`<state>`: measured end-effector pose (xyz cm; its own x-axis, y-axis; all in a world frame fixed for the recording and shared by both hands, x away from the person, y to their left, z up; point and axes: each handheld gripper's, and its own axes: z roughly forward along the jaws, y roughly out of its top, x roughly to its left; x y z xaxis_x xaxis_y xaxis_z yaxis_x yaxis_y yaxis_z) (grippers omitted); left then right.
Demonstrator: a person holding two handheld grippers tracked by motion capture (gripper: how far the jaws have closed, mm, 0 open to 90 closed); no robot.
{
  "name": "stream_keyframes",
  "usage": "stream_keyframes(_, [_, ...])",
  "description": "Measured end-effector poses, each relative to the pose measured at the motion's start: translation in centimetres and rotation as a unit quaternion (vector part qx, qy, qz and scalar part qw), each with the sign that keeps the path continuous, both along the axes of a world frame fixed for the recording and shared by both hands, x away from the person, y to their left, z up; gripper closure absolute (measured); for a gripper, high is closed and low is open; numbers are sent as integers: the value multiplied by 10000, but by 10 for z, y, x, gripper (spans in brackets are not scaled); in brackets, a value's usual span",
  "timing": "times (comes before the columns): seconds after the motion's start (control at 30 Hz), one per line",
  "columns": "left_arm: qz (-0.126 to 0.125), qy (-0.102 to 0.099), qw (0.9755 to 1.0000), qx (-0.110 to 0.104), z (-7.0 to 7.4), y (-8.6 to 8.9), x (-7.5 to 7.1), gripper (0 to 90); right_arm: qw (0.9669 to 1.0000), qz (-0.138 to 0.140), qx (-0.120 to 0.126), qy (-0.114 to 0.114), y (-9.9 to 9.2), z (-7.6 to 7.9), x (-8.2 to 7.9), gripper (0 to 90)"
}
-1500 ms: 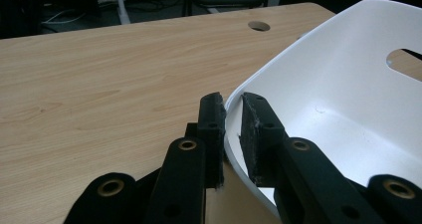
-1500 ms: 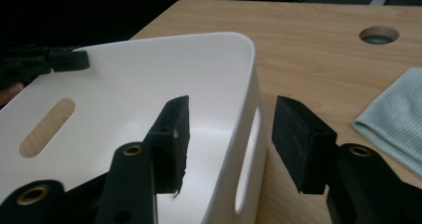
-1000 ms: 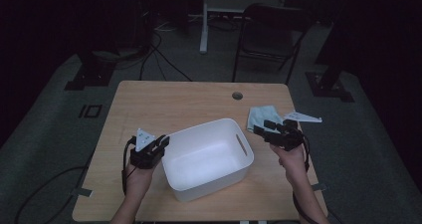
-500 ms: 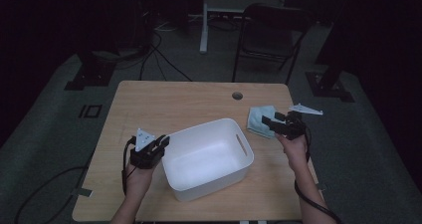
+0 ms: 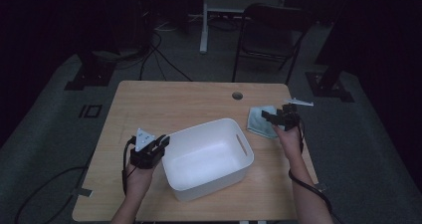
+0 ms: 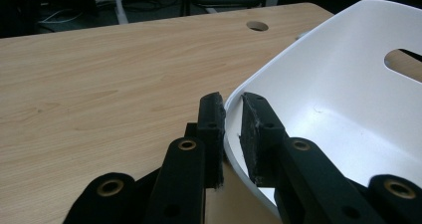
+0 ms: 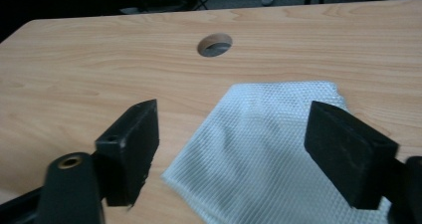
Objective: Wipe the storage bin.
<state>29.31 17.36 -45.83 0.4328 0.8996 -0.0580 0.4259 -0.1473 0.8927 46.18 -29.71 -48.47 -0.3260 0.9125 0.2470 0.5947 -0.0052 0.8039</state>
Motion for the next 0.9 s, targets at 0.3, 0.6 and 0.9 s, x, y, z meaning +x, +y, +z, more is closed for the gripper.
stream_keyframes(0.3, [4, 13, 10000, -3, 0, 0, 0, 796, 9995, -239, -142, 146, 0, -19, 22, 182])
stream_keyframes(0.6, [11, 0, 10000, -29, 0, 0, 0, 795, 9972, -512, -412, 361, -1, -37, 37, 151])
stream_keyframes(0.9, [14, 2, 10000, -45, 0, 0, 0, 795, 9950, -672, -630, 397, 5, -46, 48, 136])
